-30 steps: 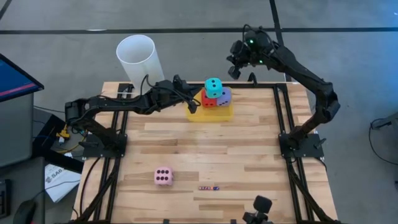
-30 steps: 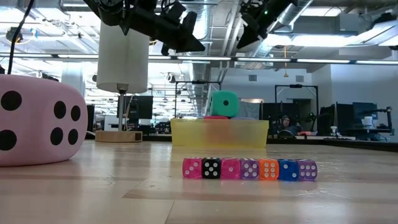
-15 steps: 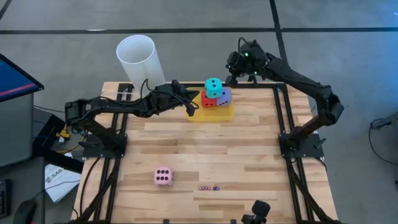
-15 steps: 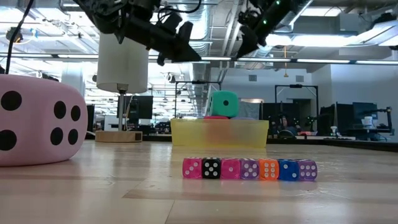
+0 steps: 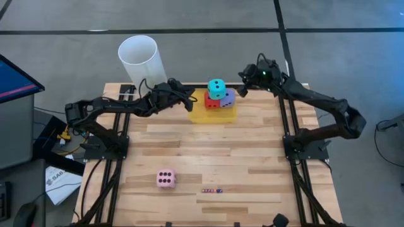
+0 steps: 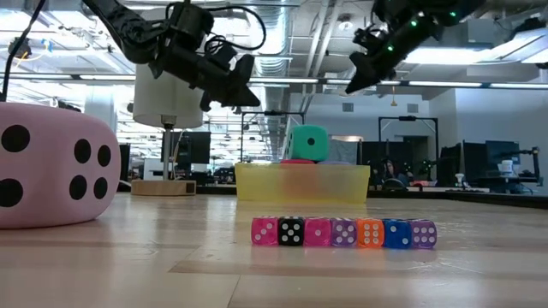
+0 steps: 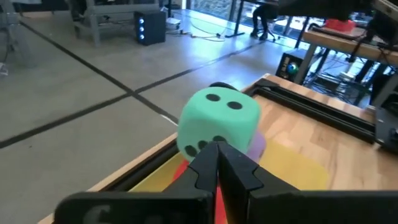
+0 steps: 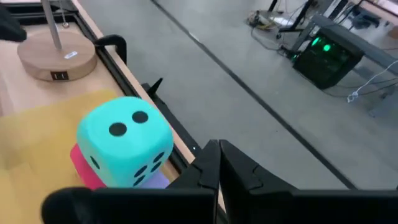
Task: Pick & Place Dice
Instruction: Put the big light blue dice into the yellow bin
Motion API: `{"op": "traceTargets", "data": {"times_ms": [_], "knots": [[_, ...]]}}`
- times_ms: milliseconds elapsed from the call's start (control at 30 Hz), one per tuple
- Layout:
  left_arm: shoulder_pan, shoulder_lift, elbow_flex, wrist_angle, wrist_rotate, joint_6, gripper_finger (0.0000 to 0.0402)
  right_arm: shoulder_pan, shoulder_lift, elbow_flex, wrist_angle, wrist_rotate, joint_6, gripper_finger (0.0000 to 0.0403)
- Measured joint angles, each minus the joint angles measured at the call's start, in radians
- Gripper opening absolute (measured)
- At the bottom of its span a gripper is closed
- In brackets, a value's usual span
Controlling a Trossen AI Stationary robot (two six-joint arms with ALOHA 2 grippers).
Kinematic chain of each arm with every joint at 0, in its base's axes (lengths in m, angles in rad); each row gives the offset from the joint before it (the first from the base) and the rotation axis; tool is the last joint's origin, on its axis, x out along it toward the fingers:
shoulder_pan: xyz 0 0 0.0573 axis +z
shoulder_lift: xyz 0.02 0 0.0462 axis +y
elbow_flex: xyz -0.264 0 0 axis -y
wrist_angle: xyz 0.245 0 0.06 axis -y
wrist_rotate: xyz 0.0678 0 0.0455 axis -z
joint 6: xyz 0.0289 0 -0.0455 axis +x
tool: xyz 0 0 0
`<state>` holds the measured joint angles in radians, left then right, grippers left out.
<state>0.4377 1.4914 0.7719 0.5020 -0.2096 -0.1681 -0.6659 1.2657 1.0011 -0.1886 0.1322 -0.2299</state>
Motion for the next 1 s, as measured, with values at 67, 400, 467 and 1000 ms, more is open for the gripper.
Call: {"op": "traceTargets", "data": {"times_ms": [67, 400, 467, 1000], "knots": [[0.002, 0.000, 0.000, 0.002, 0.000, -0.001, 0.0003, -0.004, -0.024, -0.064, 0.056, 0.000, 0.020, 0.0001], [0.002, 0.000, 0.000, 0.011, 0.001, 0.000, 0.0003, -0.006, -0.054, -0.266, 0.311, 0.000, 0.113, 0.0001], [0.002, 0.000, 0.000, 0.010, 0.000, 0.008, 0.0003, -0.010, -0.050, -0.292, 0.328, -0.001, 0.133, 0.0001], [-0.031, 0.168, -0.001, 0.207, -0.008, -0.057, 0.0003, -0.009, -0.050, -0.501, 0.640, -0.001, 0.245, 0.0001]]}}
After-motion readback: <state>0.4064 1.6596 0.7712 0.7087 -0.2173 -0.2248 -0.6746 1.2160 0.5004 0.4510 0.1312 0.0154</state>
